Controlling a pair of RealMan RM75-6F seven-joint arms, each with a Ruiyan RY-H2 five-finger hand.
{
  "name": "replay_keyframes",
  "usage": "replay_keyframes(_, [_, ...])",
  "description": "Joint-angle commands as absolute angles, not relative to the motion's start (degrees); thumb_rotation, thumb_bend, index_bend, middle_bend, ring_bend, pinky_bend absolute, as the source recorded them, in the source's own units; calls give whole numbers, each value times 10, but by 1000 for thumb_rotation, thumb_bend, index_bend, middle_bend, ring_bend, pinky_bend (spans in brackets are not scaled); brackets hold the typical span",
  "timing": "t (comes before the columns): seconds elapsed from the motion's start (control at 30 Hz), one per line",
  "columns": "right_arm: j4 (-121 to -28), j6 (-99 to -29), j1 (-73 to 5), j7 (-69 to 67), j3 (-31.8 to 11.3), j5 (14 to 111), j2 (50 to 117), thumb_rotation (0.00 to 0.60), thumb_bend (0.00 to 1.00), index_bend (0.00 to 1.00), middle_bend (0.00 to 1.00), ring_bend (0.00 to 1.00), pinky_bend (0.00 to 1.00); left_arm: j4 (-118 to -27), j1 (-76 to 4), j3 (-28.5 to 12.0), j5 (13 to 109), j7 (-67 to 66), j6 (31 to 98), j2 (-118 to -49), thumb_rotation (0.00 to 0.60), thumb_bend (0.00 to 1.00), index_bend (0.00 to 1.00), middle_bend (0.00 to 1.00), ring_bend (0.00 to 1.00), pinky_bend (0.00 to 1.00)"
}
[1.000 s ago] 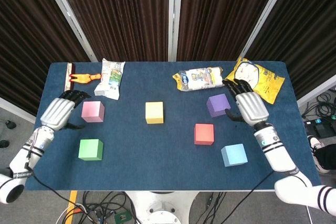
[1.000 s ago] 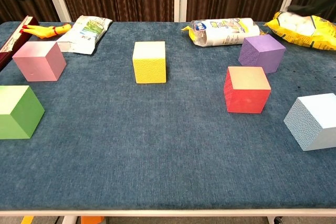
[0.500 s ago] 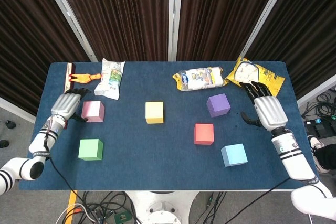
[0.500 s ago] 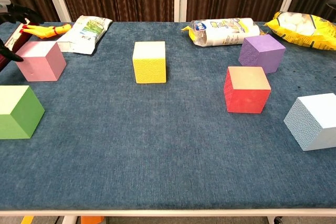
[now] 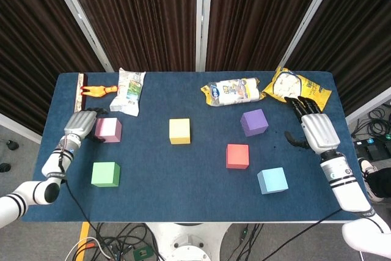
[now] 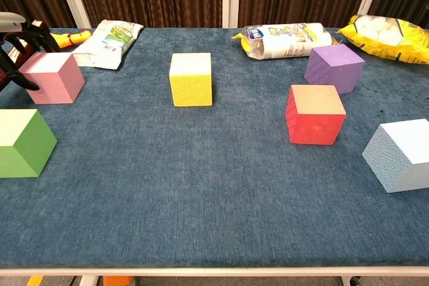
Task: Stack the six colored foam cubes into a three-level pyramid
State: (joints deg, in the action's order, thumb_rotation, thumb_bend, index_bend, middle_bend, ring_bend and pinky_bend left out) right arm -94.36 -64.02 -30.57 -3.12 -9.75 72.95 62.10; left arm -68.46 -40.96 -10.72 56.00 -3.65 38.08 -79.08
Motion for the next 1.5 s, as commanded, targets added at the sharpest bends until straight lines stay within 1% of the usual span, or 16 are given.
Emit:
replay_keyframes(0.03, [-943,-640,-301,-36,-95,730,620,600,295,0,106,43,57,-675,-414,-104,550,-48,385,-799,600,0,299,276,222,264])
replay_keyframes(0.1, [-941,-642,-296,-39,-94,731,621,600,296,0,107,44,57,-673,-416,-105,544,-50,387,-803,600,0,341,327,271,321])
replay_keyframes(0.17, [-940,-643,-293,-41,-93,732,621,600,295,0,108,44,57,-674,-417,-107,543,-51,392,-804,600,17,392,400,343,407])
replay_keyframes(0.27, [-938,-643,-287,-44,-91,733,621,600,295,0,109,44,57,-684,-421,-113,543,-44,389,-803,600,32,427,462,405,476])
replay_keyframes(0.47, [-936,-646,-281,-44,-89,741,623,600,295,0,110,44,58,-716,-438,-129,545,-38,389,-797,600,33,429,463,407,484])
replay_keyframes(0.63, [-938,-647,-278,-44,-91,745,622,600,296,0,110,44,58,-723,-459,-142,545,-36,388,-811,600,32,428,460,407,482])
replay_keyframes(0.97, [-940,-649,-271,-45,-93,746,618,600,295,0,110,44,57,-718,-497,-139,526,-75,392,-859,600,32,425,456,406,479])
replay_keyframes(1.2, [-940,-648,-266,-48,-94,747,616,600,295,0,110,44,58,-721,-512,-135,502,-121,422,-882,600,33,423,454,406,479])
replay_keyframes(1.5, [-938,-647,-263,-54,-96,749,615,600,296,0,110,44,57,-729,-525,-134,468,-154,438,-902,600,32,419,451,406,472])
